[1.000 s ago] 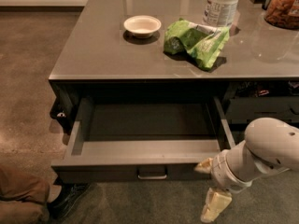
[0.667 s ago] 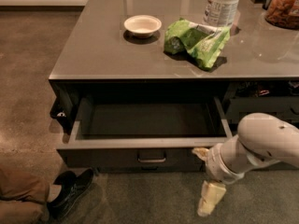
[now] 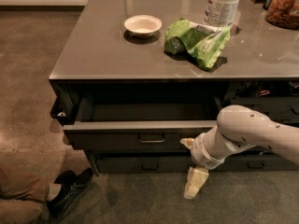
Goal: Close top drawer
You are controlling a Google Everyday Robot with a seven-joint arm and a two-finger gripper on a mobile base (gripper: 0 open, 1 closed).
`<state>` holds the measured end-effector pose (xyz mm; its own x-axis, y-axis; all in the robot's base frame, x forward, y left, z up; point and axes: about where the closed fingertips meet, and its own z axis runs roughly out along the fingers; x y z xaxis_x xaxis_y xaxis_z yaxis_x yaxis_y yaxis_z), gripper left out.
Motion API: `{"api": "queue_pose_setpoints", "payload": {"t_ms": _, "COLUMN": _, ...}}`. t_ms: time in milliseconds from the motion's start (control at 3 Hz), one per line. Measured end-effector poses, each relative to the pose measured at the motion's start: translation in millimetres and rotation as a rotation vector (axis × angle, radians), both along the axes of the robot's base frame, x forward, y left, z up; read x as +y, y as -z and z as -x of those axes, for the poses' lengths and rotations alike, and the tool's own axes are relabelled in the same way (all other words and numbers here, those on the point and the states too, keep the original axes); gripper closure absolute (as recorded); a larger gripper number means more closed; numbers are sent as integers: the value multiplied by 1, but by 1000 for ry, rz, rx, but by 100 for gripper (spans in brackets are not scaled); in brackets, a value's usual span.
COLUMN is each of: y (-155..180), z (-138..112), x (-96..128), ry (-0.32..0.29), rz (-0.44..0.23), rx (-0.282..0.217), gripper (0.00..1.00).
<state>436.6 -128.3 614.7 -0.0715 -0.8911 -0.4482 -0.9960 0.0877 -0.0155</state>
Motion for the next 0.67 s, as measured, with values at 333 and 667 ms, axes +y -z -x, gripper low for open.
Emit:
{"api": "queue_pose_setpoints", "payload": {"t_ms": 333, "y": 9, "z": -32, "x": 12, "ry": 10, "rz": 16, "rx": -18, "gripper": 18}}
{"api": "queue_pose_setpoints", "payload": {"t_ms": 667, "y": 15, "z": -69, "x": 20, "ry": 35, "rz": 48, "rx": -42, "gripper": 42}}
